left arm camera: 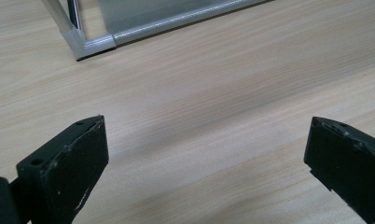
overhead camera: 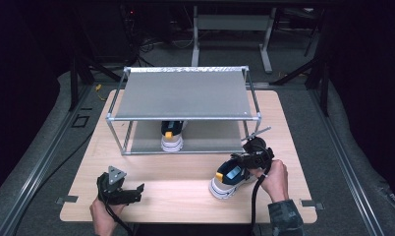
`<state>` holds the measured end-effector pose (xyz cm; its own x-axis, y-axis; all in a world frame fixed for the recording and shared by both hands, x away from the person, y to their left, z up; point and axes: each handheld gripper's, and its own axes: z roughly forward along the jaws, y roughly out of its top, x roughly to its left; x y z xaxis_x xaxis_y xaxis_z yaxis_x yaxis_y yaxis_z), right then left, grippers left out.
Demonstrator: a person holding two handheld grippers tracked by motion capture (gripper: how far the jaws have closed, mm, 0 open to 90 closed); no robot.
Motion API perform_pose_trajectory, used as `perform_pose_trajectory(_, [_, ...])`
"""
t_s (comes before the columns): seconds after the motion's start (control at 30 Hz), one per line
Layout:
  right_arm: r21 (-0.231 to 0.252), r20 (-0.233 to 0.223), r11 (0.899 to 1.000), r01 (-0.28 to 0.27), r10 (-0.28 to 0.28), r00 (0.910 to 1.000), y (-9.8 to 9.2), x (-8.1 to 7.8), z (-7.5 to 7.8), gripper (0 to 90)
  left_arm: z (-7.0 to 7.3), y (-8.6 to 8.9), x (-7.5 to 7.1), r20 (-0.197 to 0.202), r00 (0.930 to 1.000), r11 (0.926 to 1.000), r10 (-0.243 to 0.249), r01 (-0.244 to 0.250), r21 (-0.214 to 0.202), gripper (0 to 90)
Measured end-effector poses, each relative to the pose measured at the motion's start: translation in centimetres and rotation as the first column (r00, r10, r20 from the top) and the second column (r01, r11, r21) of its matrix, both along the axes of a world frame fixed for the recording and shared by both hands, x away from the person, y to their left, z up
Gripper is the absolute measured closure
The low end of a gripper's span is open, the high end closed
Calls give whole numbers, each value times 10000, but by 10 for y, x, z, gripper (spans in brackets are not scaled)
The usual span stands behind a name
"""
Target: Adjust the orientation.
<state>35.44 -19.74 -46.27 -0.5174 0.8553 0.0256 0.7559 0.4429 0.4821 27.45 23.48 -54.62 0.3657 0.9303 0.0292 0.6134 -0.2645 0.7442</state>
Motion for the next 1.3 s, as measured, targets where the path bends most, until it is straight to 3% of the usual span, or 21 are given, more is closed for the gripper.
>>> perform_pose_trajectory(0.03, [322, -68, 9993, -186, 189, 9998, 0, 0, 1, 757, 0, 0, 0, 15, 10000, 10000, 9, -9, -27, 0])
perform_pose_trajectory(0.17, [370, -121, 9951, -918, 923, 9957, 1, -2, 9, 757, 0, 1, -1, -12, 10000, 10000, -6, 6, -26, 0])
perform_pose_trajectory(0.27, [87, -66, 9914, -1308, 1308, 9914, 5, -5, 15, 757, 0, 0, -1, 49, 10000, 10000, 4, -4, -31, 0])
perform_pose_trajectory(0.4, [170, -38, 9778, -2091, 2092, 9779, 10, -8, 21, 756, 0, 0, -2, 41, 10000, 10000, 0, 0, -70, 0])
perform_pose_trajectory(0.63, [267, -133, 9538, -2993, 2997, 9539, 22, -5, 21, 756, 0, 1, -2, 65, 10000, 10000, 65, -65, -33, 0])
perform_pose_trajectory(0.83, [211, -114, 9203, -3907, 3910, 9203, 33, 0, 19, 756, -1, 2, -3, -15, 9999, 9999, 104, -104, -58, 0])
perform_pose_trajectory(0.97, [12, -129, 8877, -4605, 4604, 8876, 42, 2, 18, 756, -1, 1, -3, -3, 9999, 9999, 101, -101, -38, 0])
perform_pose_trajectory(1.13, [4, -169, 8548, -5190, 5189, 8547, 52, 6, 15, 755, -1, 0, -3, -9, 10000, 10000, 69, -69, -20, 0])
perform_pose_trajectory(1.23, [-35, -242, 8439, -5365, 5363, 8437, 57, 7, 11, 751, -1, 0, -3, -16, 10000, 9999, 85, -85, -53, 0])
perform_pose_trajectory(1.27, [94, -320, 8429, -5380, 5380, 8423, 58, 8, 10, 749, -1, 0, -4, -17, 10000, 10000, 80, -80, -45, 0])
perform_pose_trajectory(1.3, [-106, -271, 8465, -5323, 5319, 8464, 60, 7, 8, 746, -1, 0, -4, -26, 10000, 9999, 79, -79, -77, 0])
